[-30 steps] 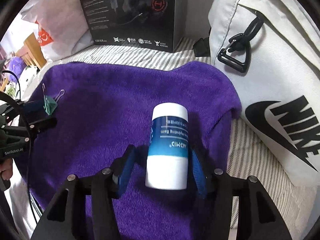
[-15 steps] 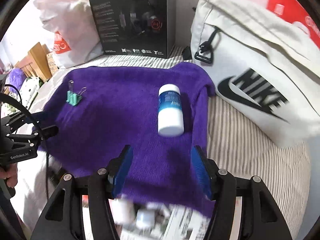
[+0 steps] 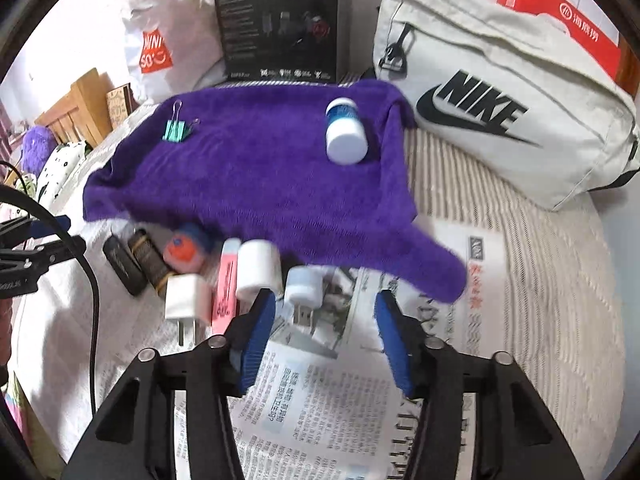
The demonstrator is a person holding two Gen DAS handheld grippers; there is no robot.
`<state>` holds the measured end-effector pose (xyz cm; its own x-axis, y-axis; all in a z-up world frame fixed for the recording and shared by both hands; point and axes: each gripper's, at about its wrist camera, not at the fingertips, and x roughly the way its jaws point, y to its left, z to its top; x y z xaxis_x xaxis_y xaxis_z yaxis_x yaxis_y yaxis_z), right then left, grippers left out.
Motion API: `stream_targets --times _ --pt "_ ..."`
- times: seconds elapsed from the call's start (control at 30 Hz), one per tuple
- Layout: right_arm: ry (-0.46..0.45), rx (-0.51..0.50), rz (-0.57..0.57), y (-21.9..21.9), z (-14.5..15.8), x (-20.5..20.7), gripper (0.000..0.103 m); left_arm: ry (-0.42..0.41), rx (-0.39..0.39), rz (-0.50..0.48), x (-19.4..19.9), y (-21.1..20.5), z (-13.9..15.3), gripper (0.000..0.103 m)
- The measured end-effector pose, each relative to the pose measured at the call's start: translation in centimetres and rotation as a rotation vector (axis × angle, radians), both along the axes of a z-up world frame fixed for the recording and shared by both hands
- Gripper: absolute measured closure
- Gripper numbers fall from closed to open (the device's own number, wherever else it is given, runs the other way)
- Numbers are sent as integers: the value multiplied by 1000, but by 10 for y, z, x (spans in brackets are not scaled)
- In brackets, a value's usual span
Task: Organize rigid objects
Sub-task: 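Open both tools to release the clip and jar on the towel, then grasp the clear plastic cup with the left tool while the right tool grasps the small white bottle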
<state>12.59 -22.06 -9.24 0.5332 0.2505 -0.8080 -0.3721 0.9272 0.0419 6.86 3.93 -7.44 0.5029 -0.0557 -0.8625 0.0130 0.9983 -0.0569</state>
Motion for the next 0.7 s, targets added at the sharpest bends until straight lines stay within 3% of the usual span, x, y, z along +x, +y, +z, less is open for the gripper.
stream_targets --times 0.13,0.2,0.57,0.7 --pt "-3 14 -18 -1 -11 3 58 22 -24 5 -10 -2 -12 37" --pt "-7 36 -16 -2 -14 6 67 32 -23 10 -14 -2 -17 37" --pt "-32 34 -13 6 -21 18 67 50 -25 25 -17 1 -21 37" --pt "-39 35 -4 3 -22 17 76 47 -27 17 -15 -2 -21 37"
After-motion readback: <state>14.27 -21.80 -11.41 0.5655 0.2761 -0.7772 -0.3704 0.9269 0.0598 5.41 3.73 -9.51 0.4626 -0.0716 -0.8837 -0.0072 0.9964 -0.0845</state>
